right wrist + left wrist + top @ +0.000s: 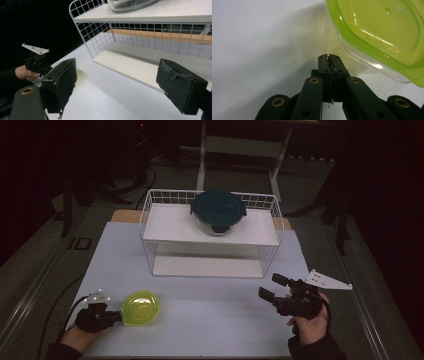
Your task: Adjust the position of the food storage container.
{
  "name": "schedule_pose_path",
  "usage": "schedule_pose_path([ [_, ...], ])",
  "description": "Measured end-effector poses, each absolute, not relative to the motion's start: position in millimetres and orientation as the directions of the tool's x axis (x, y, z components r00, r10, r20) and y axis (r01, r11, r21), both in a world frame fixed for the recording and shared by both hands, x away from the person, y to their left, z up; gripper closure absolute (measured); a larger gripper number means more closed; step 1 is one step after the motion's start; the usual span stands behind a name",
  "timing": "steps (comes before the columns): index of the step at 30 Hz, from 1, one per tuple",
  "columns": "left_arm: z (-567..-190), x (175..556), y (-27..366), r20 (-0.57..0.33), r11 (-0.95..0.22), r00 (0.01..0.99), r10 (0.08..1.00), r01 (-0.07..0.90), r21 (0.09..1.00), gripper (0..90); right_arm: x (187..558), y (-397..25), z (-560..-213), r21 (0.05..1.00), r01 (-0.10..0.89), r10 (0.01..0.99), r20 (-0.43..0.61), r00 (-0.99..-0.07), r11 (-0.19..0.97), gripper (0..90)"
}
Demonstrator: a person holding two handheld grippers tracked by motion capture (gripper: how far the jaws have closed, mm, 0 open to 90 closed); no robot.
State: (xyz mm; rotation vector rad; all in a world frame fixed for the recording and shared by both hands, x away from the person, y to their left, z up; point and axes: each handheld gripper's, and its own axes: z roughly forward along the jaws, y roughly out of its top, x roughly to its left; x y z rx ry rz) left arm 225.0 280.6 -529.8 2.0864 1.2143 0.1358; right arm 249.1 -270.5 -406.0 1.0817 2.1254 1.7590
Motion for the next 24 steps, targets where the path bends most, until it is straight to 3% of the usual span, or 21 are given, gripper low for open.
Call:
schedule_pose_path([
  [11,-531,227,269,-0.271,-0.307,0.562,0.781,0.724,0.618,87.8,249,-269,-413,0.904,0.425,0.628,0.301,-0.718,0.052,16.3],
  [24,-529,258,219,-0.283,-0.372,0.636,0.718,0.694,0.616,87.7,248,-268,-417,0.899,0.435,0.628,0.309,-0.715,0.054,16.2],
])
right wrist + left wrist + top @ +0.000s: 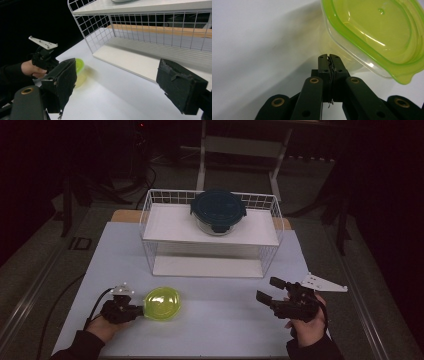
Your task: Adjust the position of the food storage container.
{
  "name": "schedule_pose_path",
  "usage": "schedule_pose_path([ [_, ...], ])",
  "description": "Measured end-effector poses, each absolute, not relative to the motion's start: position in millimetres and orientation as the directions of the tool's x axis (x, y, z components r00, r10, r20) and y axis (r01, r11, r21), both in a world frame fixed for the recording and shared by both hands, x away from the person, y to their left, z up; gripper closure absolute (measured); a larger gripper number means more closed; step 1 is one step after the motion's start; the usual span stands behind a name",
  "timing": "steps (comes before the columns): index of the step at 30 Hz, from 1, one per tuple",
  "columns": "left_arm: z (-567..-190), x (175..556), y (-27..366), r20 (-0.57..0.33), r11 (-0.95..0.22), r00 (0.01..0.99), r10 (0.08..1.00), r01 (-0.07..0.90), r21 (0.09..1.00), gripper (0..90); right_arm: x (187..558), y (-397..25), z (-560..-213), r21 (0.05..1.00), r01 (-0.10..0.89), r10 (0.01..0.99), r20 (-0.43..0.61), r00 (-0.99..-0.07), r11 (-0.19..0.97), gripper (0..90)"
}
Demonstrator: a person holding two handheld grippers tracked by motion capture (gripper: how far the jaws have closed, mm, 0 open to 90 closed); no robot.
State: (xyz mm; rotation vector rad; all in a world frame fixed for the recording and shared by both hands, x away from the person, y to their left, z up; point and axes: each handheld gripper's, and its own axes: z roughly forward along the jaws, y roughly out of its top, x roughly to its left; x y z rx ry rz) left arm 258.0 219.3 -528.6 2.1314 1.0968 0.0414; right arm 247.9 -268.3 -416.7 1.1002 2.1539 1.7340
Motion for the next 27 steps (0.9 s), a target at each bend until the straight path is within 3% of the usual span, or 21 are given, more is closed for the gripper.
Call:
schedule_pose_path([
  [12,-532,278,169,-0.330,-0.399,0.682,0.653,0.679,0.616,87.7,248,-269,-418,0.898,0.436,0.631,0.305,-0.713,0.058,16.2],
  [27,-531,290,128,-0.324,-0.431,0.722,0.611,0.647,0.629,87.6,249,-268,-420,0.896,0.440,0.630,0.308,-0.713,0.060,16.2],
])
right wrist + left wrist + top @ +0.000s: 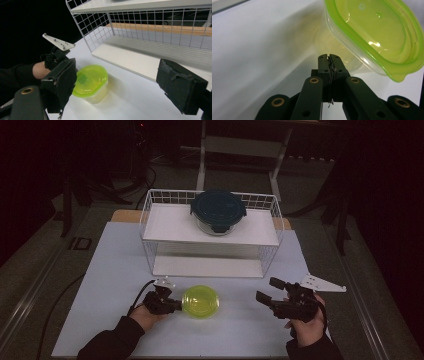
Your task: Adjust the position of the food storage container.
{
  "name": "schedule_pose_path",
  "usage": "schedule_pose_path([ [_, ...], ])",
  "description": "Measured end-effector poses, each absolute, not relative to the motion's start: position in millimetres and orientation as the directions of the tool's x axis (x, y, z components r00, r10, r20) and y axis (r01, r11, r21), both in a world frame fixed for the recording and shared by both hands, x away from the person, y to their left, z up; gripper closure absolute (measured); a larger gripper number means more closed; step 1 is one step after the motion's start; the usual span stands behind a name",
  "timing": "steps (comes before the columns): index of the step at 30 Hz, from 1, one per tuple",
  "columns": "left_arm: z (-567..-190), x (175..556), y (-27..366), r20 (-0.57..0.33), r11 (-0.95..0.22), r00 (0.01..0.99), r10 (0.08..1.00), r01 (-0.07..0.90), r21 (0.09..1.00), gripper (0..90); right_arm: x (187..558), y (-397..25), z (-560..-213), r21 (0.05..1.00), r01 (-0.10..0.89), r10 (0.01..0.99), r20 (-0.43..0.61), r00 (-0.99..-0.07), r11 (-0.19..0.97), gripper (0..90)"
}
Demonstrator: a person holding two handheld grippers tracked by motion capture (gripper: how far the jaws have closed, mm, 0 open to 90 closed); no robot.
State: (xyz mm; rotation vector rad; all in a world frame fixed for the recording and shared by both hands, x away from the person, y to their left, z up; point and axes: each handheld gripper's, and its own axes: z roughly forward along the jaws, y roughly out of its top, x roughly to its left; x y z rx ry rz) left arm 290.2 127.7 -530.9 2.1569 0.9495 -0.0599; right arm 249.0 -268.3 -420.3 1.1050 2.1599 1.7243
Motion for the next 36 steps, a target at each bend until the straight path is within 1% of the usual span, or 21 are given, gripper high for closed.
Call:
schedule_pose_path([
  [2,-531,290,128,-0.326,-0.429,0.719,0.614,0.650,0.627,87.6,249,-268,-421,0.897,0.439,0.631,0.306,-0.713,0.062,16.2],
  [3,-530,290,129,-0.324,-0.413,0.705,0.631,0.659,0.629,87.6,249,-268,-421,0.896,0.439,0.632,0.304,-0.712,0.063,16.2],
  [5,-529,291,132,-0.339,-0.398,0.700,0.629,0.664,0.632,87.6,249,-269,-421,0.896,0.439,0.632,0.306,-0.712,0.061,16.2],
  [9,-529,291,129,-0.338,-0.397,0.700,0.629,0.663,0.634,87.6,249,-268,-421,0.896,0.440,0.631,0.305,-0.713,0.064,16.2],
  [18,-529,296,110,-0.360,-0.399,0.707,0.608,0.665,0.631,87.6,250,-268,-423,0.895,0.442,0.632,0.306,-0.712,0.064,16.2],
  [30,-531,298,80,-0.366,-0.437,0.738,0.566,0.645,0.626,87.6,250,-268,-424,0.893,0.444,0.634,0.304,-0.711,0.070,16.2],
  [36,-532,298,72,-0.372,-0.438,0.742,0.557,0.644,0.627,87.4,249,-267,-424,0.893,0.443,0.636,0.298,-0.712,0.077,16.3],
])
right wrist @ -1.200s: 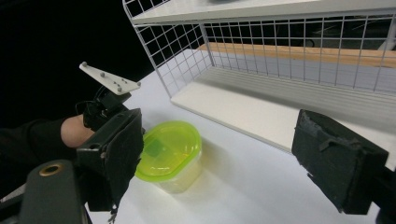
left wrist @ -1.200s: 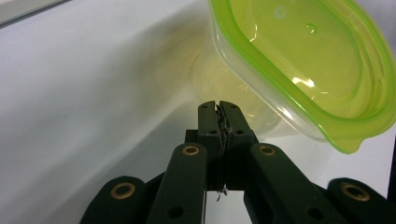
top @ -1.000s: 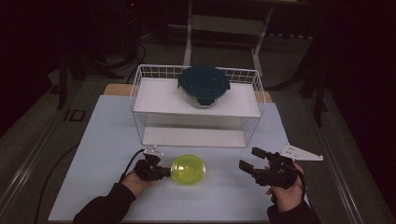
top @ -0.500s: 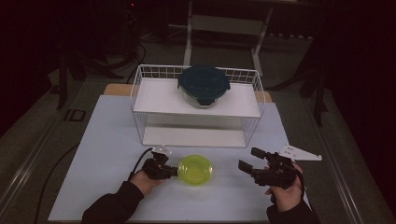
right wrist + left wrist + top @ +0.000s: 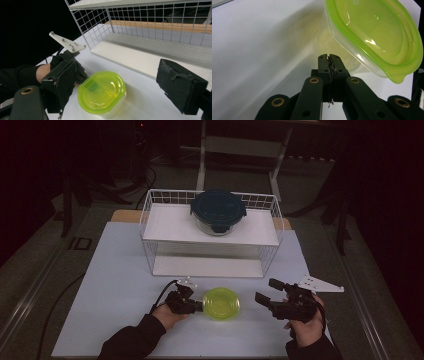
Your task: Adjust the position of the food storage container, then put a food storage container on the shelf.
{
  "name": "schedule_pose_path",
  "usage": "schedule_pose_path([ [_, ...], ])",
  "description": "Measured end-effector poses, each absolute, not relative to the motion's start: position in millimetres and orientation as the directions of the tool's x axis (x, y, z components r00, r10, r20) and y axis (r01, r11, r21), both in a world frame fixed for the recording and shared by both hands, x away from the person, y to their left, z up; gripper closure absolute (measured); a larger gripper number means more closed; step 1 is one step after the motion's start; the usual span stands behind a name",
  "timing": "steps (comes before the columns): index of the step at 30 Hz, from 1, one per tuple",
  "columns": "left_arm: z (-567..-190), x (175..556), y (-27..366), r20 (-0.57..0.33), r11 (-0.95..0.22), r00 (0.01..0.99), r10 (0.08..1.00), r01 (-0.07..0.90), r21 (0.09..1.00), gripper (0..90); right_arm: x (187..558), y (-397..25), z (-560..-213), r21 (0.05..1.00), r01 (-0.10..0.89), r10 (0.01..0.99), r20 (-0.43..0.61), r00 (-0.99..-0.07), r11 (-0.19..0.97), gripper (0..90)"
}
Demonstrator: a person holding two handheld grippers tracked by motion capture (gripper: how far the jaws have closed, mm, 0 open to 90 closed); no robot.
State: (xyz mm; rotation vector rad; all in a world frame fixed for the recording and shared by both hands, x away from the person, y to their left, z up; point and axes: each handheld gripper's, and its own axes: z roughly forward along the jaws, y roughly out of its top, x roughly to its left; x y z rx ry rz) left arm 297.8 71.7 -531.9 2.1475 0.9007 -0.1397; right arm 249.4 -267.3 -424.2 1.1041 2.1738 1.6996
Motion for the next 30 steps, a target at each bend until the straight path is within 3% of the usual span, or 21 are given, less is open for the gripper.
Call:
schedule_pose_path([
  [9,-521,298,93,-0.369,-0.397,0.718,0.590,0.656,0.642,76.4,248,-267,-425,0.891,0.446,0.635,0.298,-0.713,0.082,16.2],
  [13,-508,295,106,-0.383,-0.361,0.712,0.589,0.655,0.663,56.6,249,-267,-426,0.893,0.443,0.637,0.295,-0.712,0.083,16.3],
  [15,-501,294,115,-0.400,-0.332,0.706,0.584,0.657,0.676,53.3,249,-267,-426,0.892,0.444,0.637,0.295,-0.712,0.085,16.3],
  [16,-497,293,118,-0.404,-0.322,0.706,0.582,0.656,0.682,41.5,249,-266,-426,0.891,0.445,0.634,0.293,-0.716,0.091,16.3],
  [20,-488,290,127,-0.411,-0.298,0.710,0.572,0.647,0.702,17.1,248,-264,-425,0.894,0.437,0.629,0.282,-0.725,0.103,16.3],
  [26,-474,286,132,-0.423,-0.233,0.715,0.557,0.623,0.747,2.3,248,-260,-427,0.903,0.412,0.637,0.247,-0.730,0.122,13.9],
  [30,-467,284,122,-0.420,-0.221,0.711,0.564,0.620,0.752,1.0,246,-256,-431,0.911,0.390,0.642,0.218,-0.735,0.137,13.8],
])
